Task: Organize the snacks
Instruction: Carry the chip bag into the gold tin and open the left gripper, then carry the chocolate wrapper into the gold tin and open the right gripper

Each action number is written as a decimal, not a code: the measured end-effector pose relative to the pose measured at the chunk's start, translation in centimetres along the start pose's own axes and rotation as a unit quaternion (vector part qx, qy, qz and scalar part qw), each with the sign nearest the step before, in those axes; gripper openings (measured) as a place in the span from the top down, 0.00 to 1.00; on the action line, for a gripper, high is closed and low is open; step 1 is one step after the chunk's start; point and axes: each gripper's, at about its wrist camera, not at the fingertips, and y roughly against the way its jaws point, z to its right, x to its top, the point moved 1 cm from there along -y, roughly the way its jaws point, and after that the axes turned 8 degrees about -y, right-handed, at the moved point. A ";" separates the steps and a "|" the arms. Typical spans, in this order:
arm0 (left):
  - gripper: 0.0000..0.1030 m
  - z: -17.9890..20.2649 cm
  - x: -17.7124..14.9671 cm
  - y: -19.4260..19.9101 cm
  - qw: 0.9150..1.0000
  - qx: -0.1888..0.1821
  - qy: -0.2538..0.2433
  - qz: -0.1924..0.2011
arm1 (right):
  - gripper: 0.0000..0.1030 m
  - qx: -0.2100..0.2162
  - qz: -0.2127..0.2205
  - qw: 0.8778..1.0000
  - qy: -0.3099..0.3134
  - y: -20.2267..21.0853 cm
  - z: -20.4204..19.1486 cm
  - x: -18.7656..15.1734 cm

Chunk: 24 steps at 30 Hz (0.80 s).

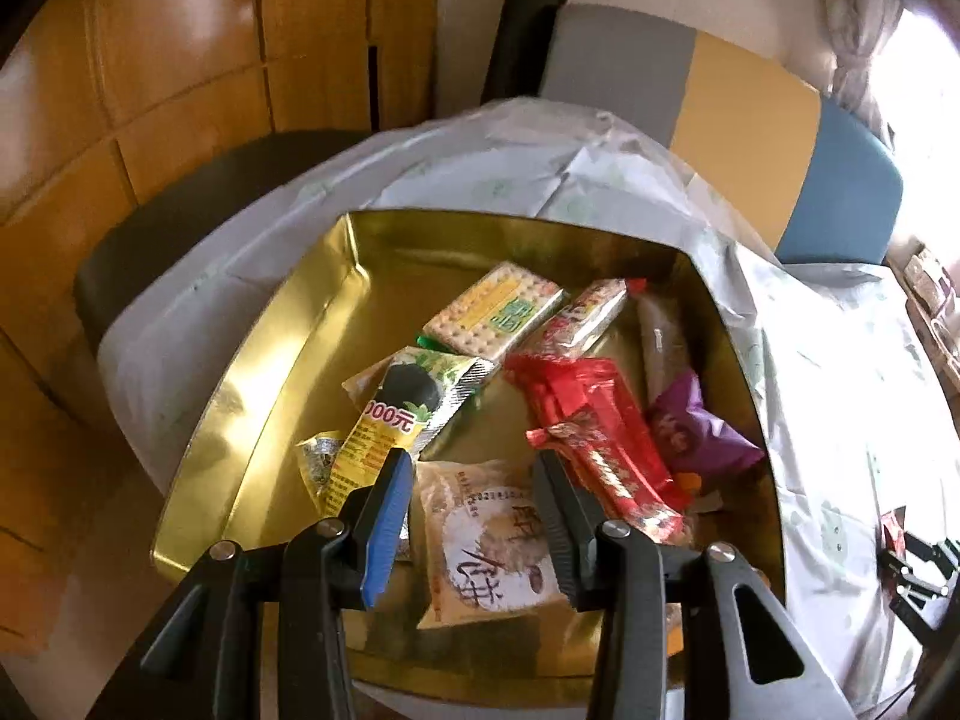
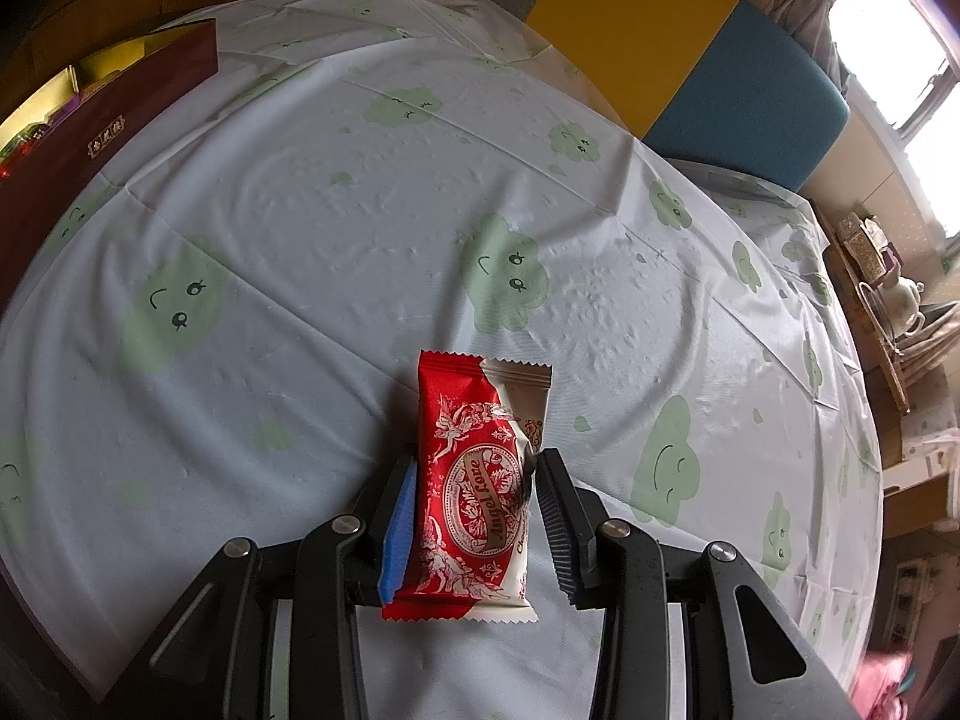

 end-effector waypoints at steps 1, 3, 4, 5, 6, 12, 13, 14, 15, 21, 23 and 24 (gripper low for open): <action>0.59 0.1 0.0 0.1 1.000 0.004 -0.004 0.003 | 0.61 0.000 0.000 1.000 0.000 0.0 0.0 0.0; 0.59 0.5 -0.4 0.8 1.000 0.008 -0.009 0.010 | 0.61 -0.001 0.001 1.000 0.000 0.0 0.0 0.0; 0.59 0.6 -0.4 0.9 1.000 0.007 -0.009 0.011 | 0.61 -0.001 0.002 1.000 0.000 0.0 0.0 0.0; 0.59 0.8 -0.5 1.1 1.000 0.005 -0.010 0.012 | 0.61 -0.001 0.002 1.000 0.000 0.0 0.0 -0.1; 0.59 0.9 -0.7 1.3 1.000 0.003 -0.011 0.014 | 0.61 -0.001 0.002 1.000 0.000 0.0 -0.1 -0.1; 0.59 1.5 -1.4 1.8 1.000 -0.006 -0.019 0.012 | 0.64 0.001 0.004 1.000 -0.002 0.1 0.0 -0.1; 0.59 1.5 -1.5 1.9 1.000 -0.008 -0.018 0.012 | 0.64 0.002 0.004 1.000 -0.002 0.1 0.0 -0.1; 0.59 1.6 -1.6 2.0 1.000 -0.008 -0.018 0.012 | 0.64 0.003 0.004 1.000 -0.002 0.0 0.1 -0.1; 0.59 1.6 -1.6 2.1 1.000 -0.009 -0.018 0.013 | 0.64 0.003 0.004 1.000 -0.002 0.1 0.1 -0.1; 0.59 1.7 -1.8 2.6 1.000 -0.012 -0.021 0.018 | 0.65 0.011 -0.001 1.000 -0.010 -0.1 0.3 0.0; 0.59 1.6 -1.9 2.6 1.000 -0.014 -0.020 0.018 | 0.66 0.015 -0.004 1.000 -0.016 -0.2 0.4 0.1; 0.59 1.5 -1.9 2.6 1.000 -0.018 -0.018 0.018 | 0.66 0.017 -0.005 1.000 -0.018 -0.2 0.5 0.1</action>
